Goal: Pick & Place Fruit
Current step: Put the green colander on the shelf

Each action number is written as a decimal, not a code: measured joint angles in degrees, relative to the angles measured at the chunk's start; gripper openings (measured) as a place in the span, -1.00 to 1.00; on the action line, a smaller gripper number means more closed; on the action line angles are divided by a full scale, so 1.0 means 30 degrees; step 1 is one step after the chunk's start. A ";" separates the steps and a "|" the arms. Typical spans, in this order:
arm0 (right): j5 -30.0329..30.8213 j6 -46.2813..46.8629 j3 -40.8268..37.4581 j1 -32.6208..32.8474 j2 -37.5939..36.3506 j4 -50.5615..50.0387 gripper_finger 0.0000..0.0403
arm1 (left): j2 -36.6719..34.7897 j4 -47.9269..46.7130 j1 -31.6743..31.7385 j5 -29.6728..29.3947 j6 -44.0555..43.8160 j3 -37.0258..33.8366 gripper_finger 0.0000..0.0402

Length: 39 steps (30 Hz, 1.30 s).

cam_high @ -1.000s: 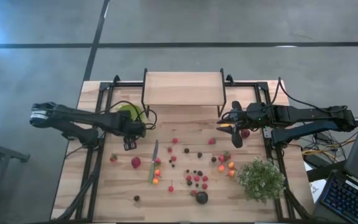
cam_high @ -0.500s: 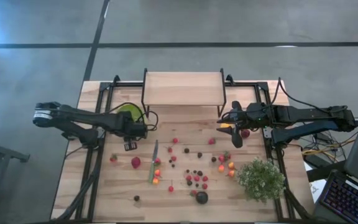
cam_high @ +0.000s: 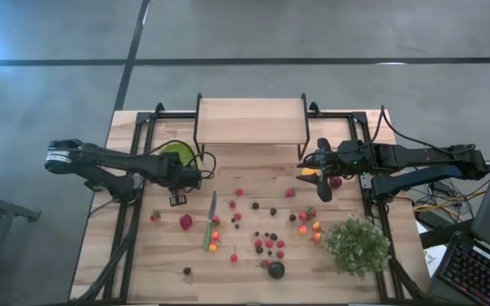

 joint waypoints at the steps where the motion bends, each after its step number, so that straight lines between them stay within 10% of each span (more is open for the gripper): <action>1: 0.0000 0.0001 0.0000 0.0000 0.0000 0.0000 -0.09 | 0.0000 -0.0021 0.0000 0.0016 0.0000 0.0000 -0.88; 15: 0.0000 -0.0039 0.0000 0.0000 0.0007 -0.0007 -0.31 | -0.1164 -0.2147 0.0000 0.1499 -0.1151 0.1940 -0.91; 39: 0.0000 -0.0065 0.0000 0.0000 0.0007 -0.0007 -0.72 | -0.1437 -0.2281 -0.0007 0.2482 -0.0410 1.2687 -0.94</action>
